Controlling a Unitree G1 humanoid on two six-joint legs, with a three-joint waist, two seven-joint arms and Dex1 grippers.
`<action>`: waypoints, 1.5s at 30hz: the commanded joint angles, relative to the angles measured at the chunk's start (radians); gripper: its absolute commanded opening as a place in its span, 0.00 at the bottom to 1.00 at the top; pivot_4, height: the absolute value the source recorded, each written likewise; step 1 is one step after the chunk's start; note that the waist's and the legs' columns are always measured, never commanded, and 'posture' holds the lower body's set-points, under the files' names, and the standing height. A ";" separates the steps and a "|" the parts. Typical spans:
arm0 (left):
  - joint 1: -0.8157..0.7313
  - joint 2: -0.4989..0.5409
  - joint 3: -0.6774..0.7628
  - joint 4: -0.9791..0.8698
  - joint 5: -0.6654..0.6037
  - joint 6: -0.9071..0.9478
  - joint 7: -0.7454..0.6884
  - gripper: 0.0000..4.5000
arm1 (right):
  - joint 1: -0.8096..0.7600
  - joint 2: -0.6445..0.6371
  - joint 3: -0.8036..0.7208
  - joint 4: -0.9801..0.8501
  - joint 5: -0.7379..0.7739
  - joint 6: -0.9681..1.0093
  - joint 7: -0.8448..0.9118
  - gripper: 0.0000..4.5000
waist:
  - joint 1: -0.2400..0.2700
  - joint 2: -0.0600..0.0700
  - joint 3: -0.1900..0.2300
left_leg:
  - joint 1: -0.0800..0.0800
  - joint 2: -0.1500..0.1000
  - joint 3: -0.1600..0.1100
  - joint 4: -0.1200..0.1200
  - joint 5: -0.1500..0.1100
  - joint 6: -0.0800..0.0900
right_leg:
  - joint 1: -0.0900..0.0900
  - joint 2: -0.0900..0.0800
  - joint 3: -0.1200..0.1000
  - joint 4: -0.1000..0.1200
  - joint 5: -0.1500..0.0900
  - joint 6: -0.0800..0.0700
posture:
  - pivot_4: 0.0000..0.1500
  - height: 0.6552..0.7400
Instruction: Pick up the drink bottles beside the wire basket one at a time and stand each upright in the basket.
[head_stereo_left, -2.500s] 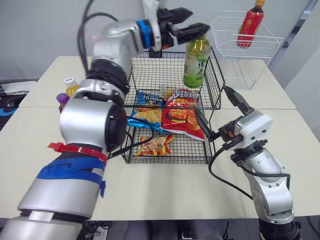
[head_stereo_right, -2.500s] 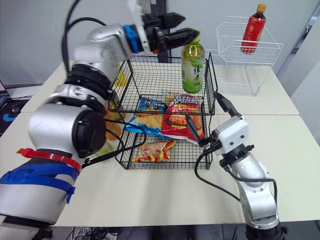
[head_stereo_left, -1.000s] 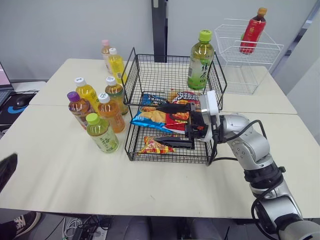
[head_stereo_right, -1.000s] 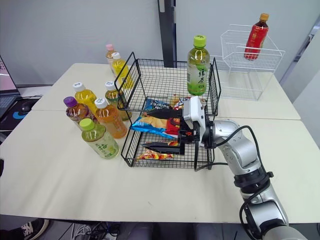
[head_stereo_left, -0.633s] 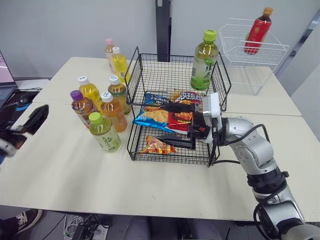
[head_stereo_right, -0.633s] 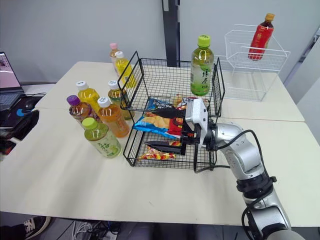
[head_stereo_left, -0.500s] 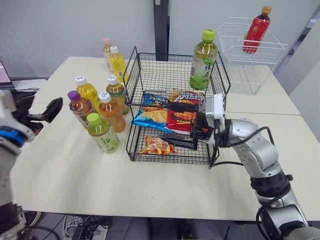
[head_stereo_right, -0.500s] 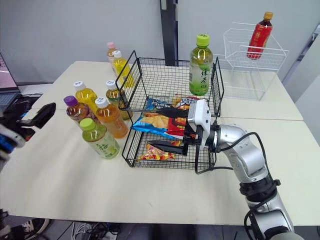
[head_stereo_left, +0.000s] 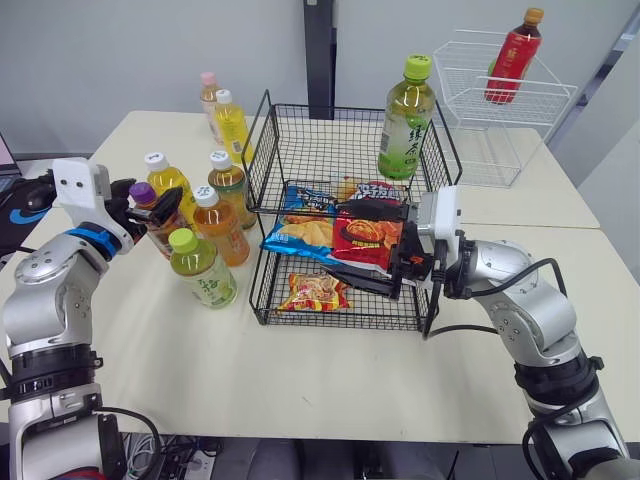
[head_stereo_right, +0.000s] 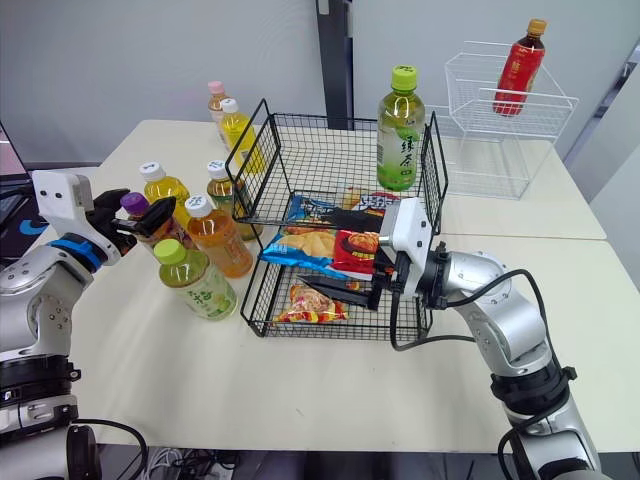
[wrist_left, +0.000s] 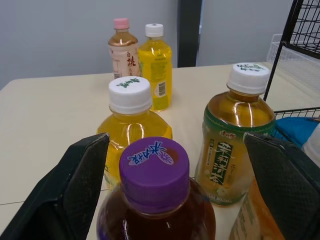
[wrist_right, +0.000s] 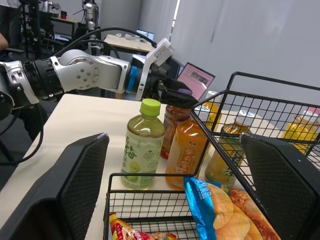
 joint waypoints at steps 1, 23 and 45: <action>-0.011 0.003 -0.009 -0.001 0.020 -0.026 -0.002 0.99 | -0.003 -0.009 -0.028 -0.050 0.011 0.000 -0.011 1.00 | 0.000 0.000 0.000 | 0.000 0.000 0.000 0.000 0.000 0.000 | 0.000 0.000 0.000 0.000 0.000 0.001 | 1.00 1.00; 0.010 0.060 0.109 -0.070 -0.043 0.015 0.006 0.30 | -0.002 0.003 -0.031 -0.028 0.011 -0.022 -0.001 1.00 | -0.004 -0.001 0.000 | 0.000 0.000 0.000 0.000 0.000 0.000 | 0.000 0.000 0.000 0.000 0.000 0.001 | 1.00 1.00; -0.657 0.405 -0.016 -0.120 -0.415 0.413 -0.246 0.30 | 0.012 0.091 -0.087 -0.020 -0.137 -0.244 -0.181 1.00 | 0.010 -0.009 0.009 | -0.002 -0.001 -0.002 0.001 0.001 -0.002 | 0.002 0.000 -0.002 -0.004 0.000 0.002 | 1.00 1.00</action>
